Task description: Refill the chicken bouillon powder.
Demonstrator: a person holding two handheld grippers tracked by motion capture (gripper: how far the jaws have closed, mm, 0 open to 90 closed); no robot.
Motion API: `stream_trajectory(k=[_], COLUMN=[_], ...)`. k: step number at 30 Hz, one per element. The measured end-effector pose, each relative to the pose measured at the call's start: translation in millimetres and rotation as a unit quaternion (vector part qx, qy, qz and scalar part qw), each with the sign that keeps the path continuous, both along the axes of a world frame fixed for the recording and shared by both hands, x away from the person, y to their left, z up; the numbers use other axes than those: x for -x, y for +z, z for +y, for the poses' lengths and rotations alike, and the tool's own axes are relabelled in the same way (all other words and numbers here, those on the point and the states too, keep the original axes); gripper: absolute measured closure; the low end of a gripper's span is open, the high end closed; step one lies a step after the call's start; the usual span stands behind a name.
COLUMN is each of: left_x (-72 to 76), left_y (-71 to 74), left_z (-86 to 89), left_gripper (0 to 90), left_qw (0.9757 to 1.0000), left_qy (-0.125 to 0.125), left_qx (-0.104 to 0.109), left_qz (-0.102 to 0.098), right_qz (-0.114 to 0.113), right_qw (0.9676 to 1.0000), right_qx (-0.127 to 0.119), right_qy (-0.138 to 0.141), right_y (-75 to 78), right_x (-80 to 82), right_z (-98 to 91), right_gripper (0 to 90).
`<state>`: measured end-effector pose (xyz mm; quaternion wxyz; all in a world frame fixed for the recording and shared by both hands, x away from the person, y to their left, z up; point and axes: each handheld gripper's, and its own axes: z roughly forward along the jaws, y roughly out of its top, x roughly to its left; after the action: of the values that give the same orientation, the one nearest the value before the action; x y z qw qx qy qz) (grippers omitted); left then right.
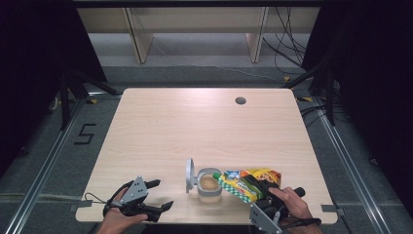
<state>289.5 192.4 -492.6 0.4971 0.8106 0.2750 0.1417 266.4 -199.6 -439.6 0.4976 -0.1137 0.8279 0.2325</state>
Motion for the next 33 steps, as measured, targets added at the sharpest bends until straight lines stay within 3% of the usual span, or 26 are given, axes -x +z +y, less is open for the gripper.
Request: stream_trajectory(k=[1, 3, 5, 9, 10, 12, 13, 15, 16, 21, 22, 23, 26, 27, 28, 31, 32, 33], left_x=[0.1, -0.2, 0.0, 0.0, 0.3, 0.0, 0.0, -0.2, -0.2, -0.4, -0.4, -0.3, 1.2, 1.1, 1.2, 2.2, 2.3, 1.6], left_y=[0.0, 0.4, 0.2, 0.7, 0.8, 0.5, 0.6, 0.6, 0.4, 0.1, 0.1, 0.2, 0.7, 0.8, 1.0, 1.2, 2.2, 2.5], left_z=[-0.2, 0.1, -0.3, 0.6, 0.7, 0.7, 0.7, 0.6, 0.4, 0.3, 0.3, 0.3, 0.4, 0.6, 1.0, 0.3, 0.7, 1.2], left_gripper=[15.2, 15.2, 15.2, 15.2, 15.1, 15.2, 15.2, 15.2, 15.2, 15.2, 15.2, 15.2, 15.1, 15.2, 15.2, 15.2, 15.2, 15.2], left_qw=[1.0, 1.0, 1.0, 1.0, 1.0, 1.0, 1.0, 1.0, 1.0, 1.0, 1.0, 1.0, 0.9999, 1.0, 1.0, 0.9999, 1.0, 1.0], left_qy=[0.0, -0.001, 0.0, 0.0, 0.001, -0.001, -0.002, -0.002, -0.001, -0.004, -0.003, -0.003, 0.005, 0.005, 0.007, 0.005, 0.003, -0.002], left_qx=[0.001, -0.004, -0.001, -0.002, -0.003, -0.002, -0.003, -0.002, -0.002, -0.006, -0.005, -0.002, 0.004, 0.004, 0.003, 0.008, 0.002, -0.002], left_qz=[0.0, 0.0, 0.0, -0.002, -0.002, -0.002, -0.002, -0.003, -0.002, 0.0, -0.001, -0.001, 0.009, 0.005, 0.006, 0.005, -0.001, -0.006], right_qz=[-0.008, 0.009, 0.018, 0.062, 0.061, 0.076, 0.078, 0.089, 0.096, 0.102, 0.105, 0.103, 0.113, 0.113, 0.114, 0.121, 0.125, 0.131], right_qw=[0.9999, 0.9994, 0.9985, 0.9913, 0.9913, 0.9872, 0.9866, 0.9809, 0.9759, 0.966, 0.9626, 0.9637, 0.9596, 0.9606, 0.9589, 0.9515, 0.9477, 0.9404], right_qx=[0.002, -0.033, -0.051, -0.114, -0.115, -0.138, -0.141, -0.17, -0.191, -0.232, -0.243, -0.24, -0.248, -0.245, -0.25, -0.273, -0.283, -0.302], right_qy=[0.008, 0.0, -0.003, -0.023, -0.018, -0.027, -0.025, -0.031, -0.042, -0.053, -0.059, -0.056, -0.07, -0.065, -0.069, -0.075, -0.08, -0.086], right_y=[1.7, -2.1, -2.1, -8.0, -7.8, -9.2, -9.0, -9.5, -10.5, -12.7, -14.0, -14.2, -18.6, -19.1, -20.1, -22.1, -23.5, -25.7], right_x=[-2.5, -5.3, -9.2, -14.3, -17.4, -21.0, -22.9, -27.9, -30.4, -44.3, -47.3, -50.1, -57.1, -59.7, -61.6, -64.9, -65.2, -65.3], right_z=[-1.1, -4.6, -8.1, -15.3, -16.5, -18.3, -18.8, -21.4, -23.3, -27.4, -27.8, -27.8, -25.8, -25.5, -25.4, -28.6, -30.6, -33.9], right_gripper=[74.5, 74.8, 75.1, 75.7, 75.9, 76.1, 76.2, 76.4, 76.5, 77.2, 77.3, 77.4, 77.6, 77.6, 77.6, 77.6, 77.6, 77.4])
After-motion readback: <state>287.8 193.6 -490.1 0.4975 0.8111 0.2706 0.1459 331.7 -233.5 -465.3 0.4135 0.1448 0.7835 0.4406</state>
